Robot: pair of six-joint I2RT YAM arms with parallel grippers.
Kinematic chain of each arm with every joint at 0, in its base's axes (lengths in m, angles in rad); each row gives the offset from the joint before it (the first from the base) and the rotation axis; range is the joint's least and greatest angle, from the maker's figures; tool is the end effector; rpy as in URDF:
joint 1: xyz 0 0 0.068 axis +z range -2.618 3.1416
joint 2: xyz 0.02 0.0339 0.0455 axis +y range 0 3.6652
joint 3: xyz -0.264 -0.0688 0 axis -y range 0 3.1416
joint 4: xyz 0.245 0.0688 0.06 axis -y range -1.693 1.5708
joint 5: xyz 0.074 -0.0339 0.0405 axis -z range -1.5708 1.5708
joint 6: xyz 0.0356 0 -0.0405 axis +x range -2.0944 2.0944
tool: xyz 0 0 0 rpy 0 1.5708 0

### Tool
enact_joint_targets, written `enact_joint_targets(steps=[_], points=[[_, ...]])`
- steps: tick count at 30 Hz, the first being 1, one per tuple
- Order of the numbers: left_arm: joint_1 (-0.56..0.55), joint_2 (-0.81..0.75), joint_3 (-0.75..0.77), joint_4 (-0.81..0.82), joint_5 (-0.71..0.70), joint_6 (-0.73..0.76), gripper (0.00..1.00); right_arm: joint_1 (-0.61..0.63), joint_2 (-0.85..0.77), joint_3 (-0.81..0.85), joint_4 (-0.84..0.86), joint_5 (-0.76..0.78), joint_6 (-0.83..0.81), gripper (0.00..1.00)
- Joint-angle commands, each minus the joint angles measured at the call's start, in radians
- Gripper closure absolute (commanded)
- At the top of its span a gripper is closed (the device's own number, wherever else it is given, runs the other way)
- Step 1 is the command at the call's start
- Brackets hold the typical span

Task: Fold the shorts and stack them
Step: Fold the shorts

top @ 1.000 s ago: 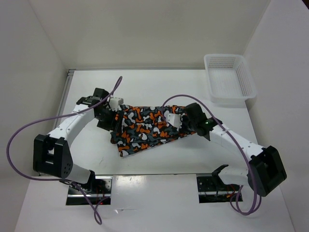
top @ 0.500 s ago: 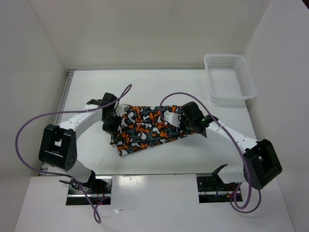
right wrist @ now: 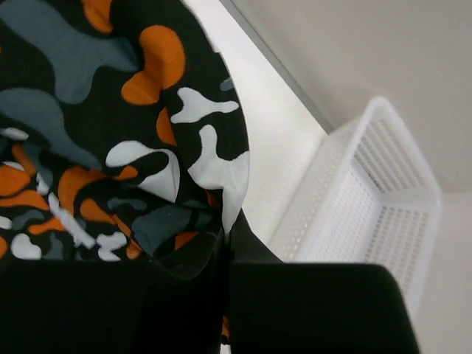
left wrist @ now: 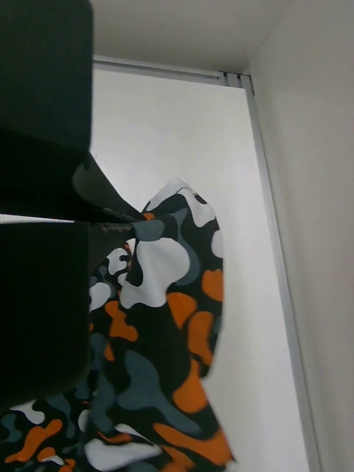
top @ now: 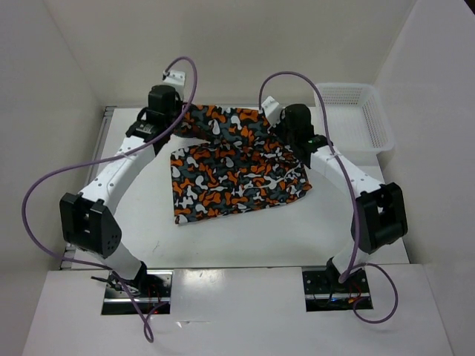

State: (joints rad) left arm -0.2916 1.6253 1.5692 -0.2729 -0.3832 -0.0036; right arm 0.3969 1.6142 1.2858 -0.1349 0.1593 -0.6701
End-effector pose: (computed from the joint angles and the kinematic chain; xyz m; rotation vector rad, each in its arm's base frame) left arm 0.3713 -0.0975 0.3887 0.0115 1.8783 0.1613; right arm 0.3530 0.1418 0.3062 -0.9514 1.8090 -0.3333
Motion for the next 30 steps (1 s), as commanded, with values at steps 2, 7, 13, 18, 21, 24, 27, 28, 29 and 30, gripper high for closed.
enact_joint_targets(steps=[2,7,13,18,21,24,27,28,29,30], points=[[-0.024,-0.07,-0.237,0.07,-0.083,0.004,1.0,0.002,-0.071,-0.107,0.075,0.055,-0.002,1.0],[-0.038,-0.194,-0.474,-0.017,-0.014,0.004,1.0,0.002,-0.19,-0.31,0.112,0.056,-0.198,1.0],[-0.141,-0.35,-0.711,-0.165,0.088,0.004,1.0,0.034,-0.302,-0.489,0.031,-0.084,-0.374,1.0],[-0.178,-0.334,-0.779,-0.244,0.145,0.004,1.0,0.034,-0.401,-0.592,-0.034,-0.153,-0.508,1.0],[-0.187,-0.314,-0.744,-0.284,0.179,0.004,1.0,0.034,-0.433,-0.592,-0.115,-0.173,-0.574,1.0],[-0.187,-0.314,-0.669,-0.334,0.19,0.004,1.0,0.034,-0.471,-0.602,-0.095,-0.162,-0.631,1.0],[-0.201,-0.314,-0.552,-0.441,0.294,0.004,0.97,0.034,-0.481,-0.586,-0.189,-0.187,-0.67,1.0],[-0.213,-0.327,-0.54,-0.465,0.325,0.004,0.96,0.034,-0.494,-0.586,-0.21,-0.196,-0.683,1.0],[-0.246,-0.328,-0.551,-0.477,0.355,0.004,0.96,0.034,-0.511,-0.603,-0.222,-0.196,-0.697,1.0],[-0.265,-0.343,-0.566,-0.477,0.366,0.004,0.94,0.034,-0.522,-0.617,-0.223,-0.196,-0.721,0.99]])
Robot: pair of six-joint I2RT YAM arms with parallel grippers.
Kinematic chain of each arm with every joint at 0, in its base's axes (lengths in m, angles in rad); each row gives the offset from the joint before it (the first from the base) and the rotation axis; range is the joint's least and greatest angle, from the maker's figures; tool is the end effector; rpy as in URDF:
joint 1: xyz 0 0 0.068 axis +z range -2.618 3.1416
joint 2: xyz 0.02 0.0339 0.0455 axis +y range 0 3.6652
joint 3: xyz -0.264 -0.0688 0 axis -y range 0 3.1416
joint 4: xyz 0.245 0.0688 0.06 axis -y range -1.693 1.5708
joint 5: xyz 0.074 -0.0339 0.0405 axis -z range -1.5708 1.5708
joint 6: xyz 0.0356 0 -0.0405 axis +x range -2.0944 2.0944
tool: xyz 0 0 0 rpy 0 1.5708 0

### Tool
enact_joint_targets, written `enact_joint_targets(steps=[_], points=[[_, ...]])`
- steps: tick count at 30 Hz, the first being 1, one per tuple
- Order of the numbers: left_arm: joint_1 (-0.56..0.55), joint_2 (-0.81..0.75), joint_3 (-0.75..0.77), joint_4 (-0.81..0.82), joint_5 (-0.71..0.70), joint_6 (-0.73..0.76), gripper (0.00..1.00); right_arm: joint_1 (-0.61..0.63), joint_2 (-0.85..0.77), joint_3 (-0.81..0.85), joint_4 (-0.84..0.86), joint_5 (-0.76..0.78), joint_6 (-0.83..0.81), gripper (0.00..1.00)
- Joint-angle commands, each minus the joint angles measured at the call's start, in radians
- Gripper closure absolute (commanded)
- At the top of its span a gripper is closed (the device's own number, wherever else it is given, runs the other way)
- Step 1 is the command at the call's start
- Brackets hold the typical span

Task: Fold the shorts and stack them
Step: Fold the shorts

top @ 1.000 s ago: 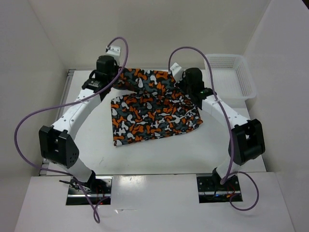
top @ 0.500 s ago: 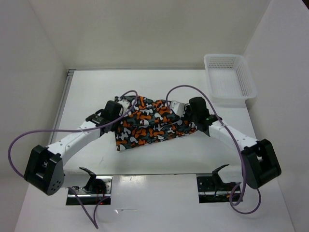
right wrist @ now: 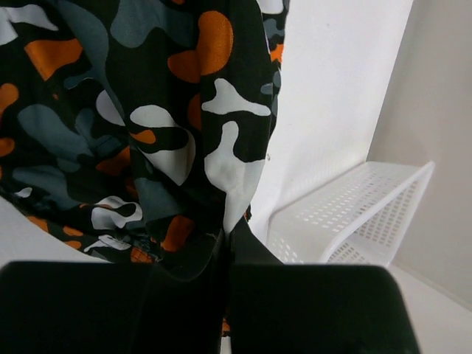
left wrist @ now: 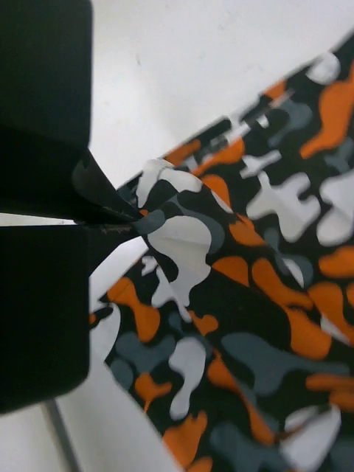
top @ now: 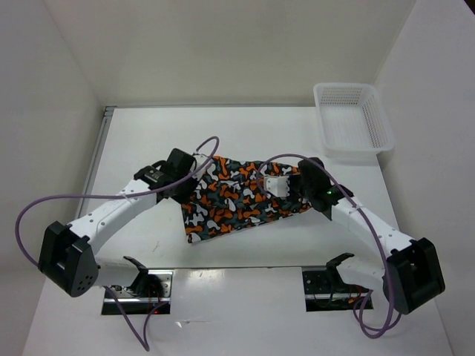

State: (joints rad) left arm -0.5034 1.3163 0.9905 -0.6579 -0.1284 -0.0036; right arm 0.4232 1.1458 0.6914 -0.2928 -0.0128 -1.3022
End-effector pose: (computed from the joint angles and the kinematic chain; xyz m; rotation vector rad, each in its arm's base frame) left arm 0.2347 -0.1240 0.2564 0.5808 2.4754 -0.0345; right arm 0.2168 0.0982 0.2259 -1.7947 1.5280 -0.4244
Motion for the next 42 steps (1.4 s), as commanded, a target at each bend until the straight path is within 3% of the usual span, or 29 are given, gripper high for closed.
enact_joint_targets(steps=[1,3,4,5,6,8,13,18,20,22,24,25,28,30,34,37,39,42], points=[[-0.069,-0.045,-0.005,-0.104,0.122,0.004,0.93,0.008,-0.073,-0.036,-0.078,-0.024,-0.103,0.99],[-0.092,-0.045,-0.035,-0.144,0.183,0.004,0.87,0.008,-0.083,-0.058,-0.115,-0.024,-0.115,0.88],[-0.092,-0.045,-0.044,-0.17,0.215,0.004,0.64,0.008,-0.098,-0.058,-0.137,-0.024,-0.115,0.54],[-0.092,-0.045,-0.044,-0.195,0.245,0.004,0.53,0.008,-0.113,-0.049,-0.158,-0.024,-0.115,0.33],[-0.101,-0.045,-0.044,-0.231,0.277,0.004,0.48,0.008,-0.113,-0.049,-0.186,-0.024,-0.115,0.24],[-0.101,-0.045,-0.029,-0.252,0.286,0.004,0.44,0.008,-0.15,0.002,-0.195,-0.057,-0.072,0.2],[-0.128,-0.035,0.039,-0.282,0.358,0.004,0.38,0.04,-0.193,0.198,-0.134,-0.225,0.201,0.2],[-0.227,0.04,0.011,-0.154,0.397,0.004,0.32,0.143,-0.027,0.295,-0.085,-0.233,0.452,0.41],[-0.227,0.108,-0.045,-0.032,0.279,0.004,0.32,0.158,0.058,0.295,-0.069,-0.233,0.541,0.47],[-0.227,0.187,-0.056,-0.014,0.24,0.004,0.32,0.158,0.23,0.324,-0.069,-0.184,0.581,0.54],[-0.227,0.306,-0.026,-0.003,0.231,0.004,0.38,0.144,0.349,0.324,-0.043,-0.174,0.603,0.61],[-0.227,0.336,-0.026,0.018,0.211,0.004,0.4,0.135,0.367,0.324,-0.025,-0.174,0.603,0.69],[-0.227,0.368,-0.062,0.105,0.15,0.004,0.43,0.066,0.44,0.356,0.003,-0.206,0.693,0.76],[-0.192,0.359,-0.075,0.122,0.15,0.004,0.43,-0.021,0.475,0.397,-0.029,-0.234,0.757,0.76],[-0.173,0.359,-0.133,0.158,0.138,0.004,0.43,-0.047,0.622,0.479,-0.092,-0.243,0.817,0.77],[-0.15,0.385,-0.109,0.167,0.017,0.004,0.44,-0.047,0.736,0.585,-0.12,-0.254,0.918,0.77],[-0.059,0.405,-0.075,0.201,-0.036,0.004,0.45,-0.038,0.824,0.649,-0.129,-0.266,0.931,0.81],[0.084,0.455,-0.041,0.239,-0.094,0.004,0.45,0.018,0.934,0.751,-0.129,-0.161,0.946,0.87]])
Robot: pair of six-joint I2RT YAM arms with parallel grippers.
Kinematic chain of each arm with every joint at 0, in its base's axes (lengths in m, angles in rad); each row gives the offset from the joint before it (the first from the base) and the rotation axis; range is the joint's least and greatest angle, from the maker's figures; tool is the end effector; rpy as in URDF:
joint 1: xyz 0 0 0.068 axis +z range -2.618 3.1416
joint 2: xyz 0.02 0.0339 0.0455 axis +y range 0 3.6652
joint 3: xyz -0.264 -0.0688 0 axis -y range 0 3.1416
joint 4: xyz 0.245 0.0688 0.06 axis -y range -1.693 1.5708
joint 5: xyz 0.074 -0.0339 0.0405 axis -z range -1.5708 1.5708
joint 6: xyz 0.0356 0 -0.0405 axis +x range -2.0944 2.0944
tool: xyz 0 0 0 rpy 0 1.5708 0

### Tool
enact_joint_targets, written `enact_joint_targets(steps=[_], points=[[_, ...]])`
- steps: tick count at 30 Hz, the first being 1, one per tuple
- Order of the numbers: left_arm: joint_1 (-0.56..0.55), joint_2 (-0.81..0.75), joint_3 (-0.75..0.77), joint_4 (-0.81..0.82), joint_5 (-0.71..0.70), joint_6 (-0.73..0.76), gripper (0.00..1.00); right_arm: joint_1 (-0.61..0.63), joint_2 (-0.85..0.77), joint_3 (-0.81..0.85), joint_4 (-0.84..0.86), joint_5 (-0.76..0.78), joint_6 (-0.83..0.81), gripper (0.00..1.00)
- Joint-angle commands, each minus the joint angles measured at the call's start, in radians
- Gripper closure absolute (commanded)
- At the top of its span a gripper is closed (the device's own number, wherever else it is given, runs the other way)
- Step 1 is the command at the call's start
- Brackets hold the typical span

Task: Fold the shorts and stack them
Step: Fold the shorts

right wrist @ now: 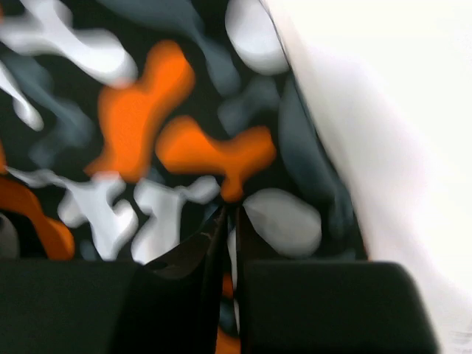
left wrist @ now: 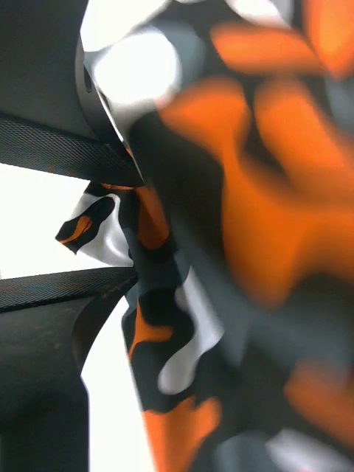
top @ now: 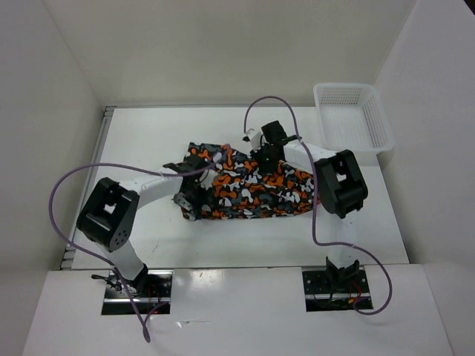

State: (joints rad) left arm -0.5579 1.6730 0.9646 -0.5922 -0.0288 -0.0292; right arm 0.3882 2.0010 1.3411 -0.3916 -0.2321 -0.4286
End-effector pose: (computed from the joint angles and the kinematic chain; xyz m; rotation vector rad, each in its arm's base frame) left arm 0.2561 -0.1586 0.1567 0.7454 2.7754 -0.0734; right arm 0.3804 0.1644 0.1563 -1.1082 2.3578 0.2895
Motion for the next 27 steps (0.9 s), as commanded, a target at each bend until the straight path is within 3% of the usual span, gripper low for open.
enact_joint_targets(steps=[1,10,11,14,16,17,20,23,27], points=[[0.166,0.129,0.003,0.183,-0.194,0.029,0.45,0.054,0.105,0.133,-0.042,0.068,0.083,0.89],[0.282,0.151,0.115,0.154,-0.204,0.029,0.45,0.086,0.307,0.637,-0.033,0.111,0.205,0.91],[0.282,0.131,0.115,0.135,-0.174,0.029,0.45,0.086,0.308,0.729,-0.05,0.111,0.205,0.89],[0.302,0.044,0.169,0.013,-0.039,0.029,0.43,0.095,0.276,0.779,-0.061,0.102,0.196,0.81],[0.302,-0.06,0.19,-0.079,0.025,0.029,0.42,0.095,0.179,0.738,-0.082,0.091,0.156,0.69],[0.302,-0.1,0.2,-0.101,0.076,0.029,0.4,0.095,0.135,0.662,-0.104,0.091,0.134,0.56],[0.302,-0.24,0.226,-0.135,0.093,0.029,0.34,0.095,-0.069,0.457,-0.137,0.053,0.068,0.4],[0.328,-0.274,0.194,-0.058,-0.009,0.029,0.33,0.08,-0.264,0.264,-0.205,-0.008,-0.01,0.37],[0.426,-0.159,0.157,0.058,-0.037,0.029,0.33,0.055,-0.395,0.083,-0.324,-0.03,-0.146,0.34]])
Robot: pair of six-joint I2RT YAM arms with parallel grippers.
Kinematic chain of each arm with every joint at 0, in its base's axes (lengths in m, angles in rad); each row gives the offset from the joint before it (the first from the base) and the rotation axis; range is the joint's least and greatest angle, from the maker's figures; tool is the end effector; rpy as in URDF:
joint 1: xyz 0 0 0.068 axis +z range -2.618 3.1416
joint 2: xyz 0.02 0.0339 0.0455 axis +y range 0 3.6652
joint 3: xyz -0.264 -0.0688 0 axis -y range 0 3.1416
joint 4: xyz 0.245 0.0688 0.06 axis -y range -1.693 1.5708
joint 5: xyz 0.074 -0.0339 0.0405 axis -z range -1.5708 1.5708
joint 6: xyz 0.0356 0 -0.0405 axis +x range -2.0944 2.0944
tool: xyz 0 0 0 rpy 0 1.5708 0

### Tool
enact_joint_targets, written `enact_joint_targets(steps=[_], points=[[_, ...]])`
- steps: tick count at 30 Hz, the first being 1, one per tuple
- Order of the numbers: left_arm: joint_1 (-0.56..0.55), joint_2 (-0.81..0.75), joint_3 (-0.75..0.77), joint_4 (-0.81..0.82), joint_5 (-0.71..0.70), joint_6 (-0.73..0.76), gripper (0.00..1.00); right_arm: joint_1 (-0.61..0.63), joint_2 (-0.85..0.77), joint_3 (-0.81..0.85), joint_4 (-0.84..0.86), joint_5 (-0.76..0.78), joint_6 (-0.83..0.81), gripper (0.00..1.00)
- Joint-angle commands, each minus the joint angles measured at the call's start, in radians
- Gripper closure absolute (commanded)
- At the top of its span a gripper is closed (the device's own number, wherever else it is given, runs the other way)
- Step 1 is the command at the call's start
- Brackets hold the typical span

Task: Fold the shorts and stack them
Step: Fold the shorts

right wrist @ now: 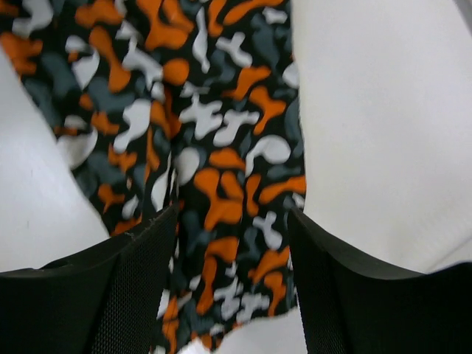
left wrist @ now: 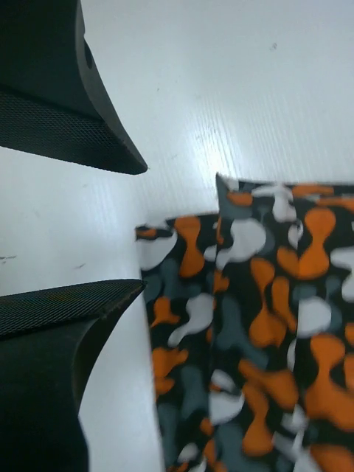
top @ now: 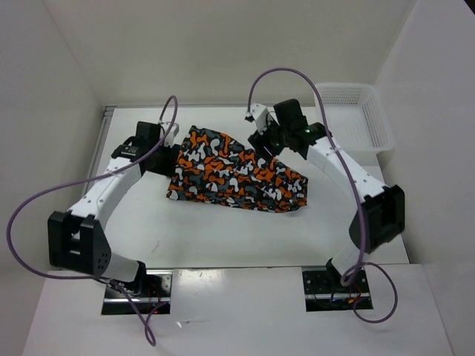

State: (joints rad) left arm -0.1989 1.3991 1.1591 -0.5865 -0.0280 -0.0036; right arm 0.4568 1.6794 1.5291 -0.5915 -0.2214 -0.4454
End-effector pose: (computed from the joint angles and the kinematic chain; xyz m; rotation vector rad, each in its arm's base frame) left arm 0.2956 -0.0586 0.2931 0.2207 2.3876 -0.0612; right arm 0.3376 0.1746 0.3251 -1.1047 2.0224 0.2616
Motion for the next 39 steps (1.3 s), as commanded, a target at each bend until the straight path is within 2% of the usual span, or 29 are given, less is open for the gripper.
enact_joint_targets(steps=[1,5,9,15,21,24,28,33,39], points=[[0.076,0.141,-0.038,0.063,-0.038,0.004,0.33,-0.013,-0.086,-0.131,-0.136,-0.041,-0.142,0.33],[0.085,0.236,-0.038,0.111,-0.004,0.004,0.32,-0.013,-0.115,-0.254,-0.16,-0.03,-0.188,0.29],[0.095,0.33,0.005,0.182,-0.058,0.004,0.32,-0.013,-0.126,-0.336,-0.16,-0.021,-0.188,0.28],[0.105,0.385,-0.012,0.244,-0.076,0.004,0.32,-0.032,-0.116,-0.377,-0.151,-0.029,-0.188,0.27],[0.105,0.414,-0.032,0.271,-0.063,0.004,0.32,-0.055,-0.096,-0.353,-0.249,-0.056,-0.263,0.27],[0.096,0.437,-0.032,0.261,-0.052,0.004,0.4,-0.043,-0.086,-0.333,-0.3,-0.068,-0.273,0.27],[0.087,0.449,-0.041,0.248,-0.052,0.004,0.53,-0.029,-0.076,-0.389,-0.311,-0.059,-0.273,0.27],[0.087,0.459,-0.041,0.237,-0.041,0.004,0.85,-0.029,-0.067,-0.42,-0.271,-0.027,-0.262,0.28],[0.078,0.459,-0.041,0.237,-0.042,0.004,0.94,-0.011,-0.067,-0.353,-0.312,-0.051,-0.253,0.27]])
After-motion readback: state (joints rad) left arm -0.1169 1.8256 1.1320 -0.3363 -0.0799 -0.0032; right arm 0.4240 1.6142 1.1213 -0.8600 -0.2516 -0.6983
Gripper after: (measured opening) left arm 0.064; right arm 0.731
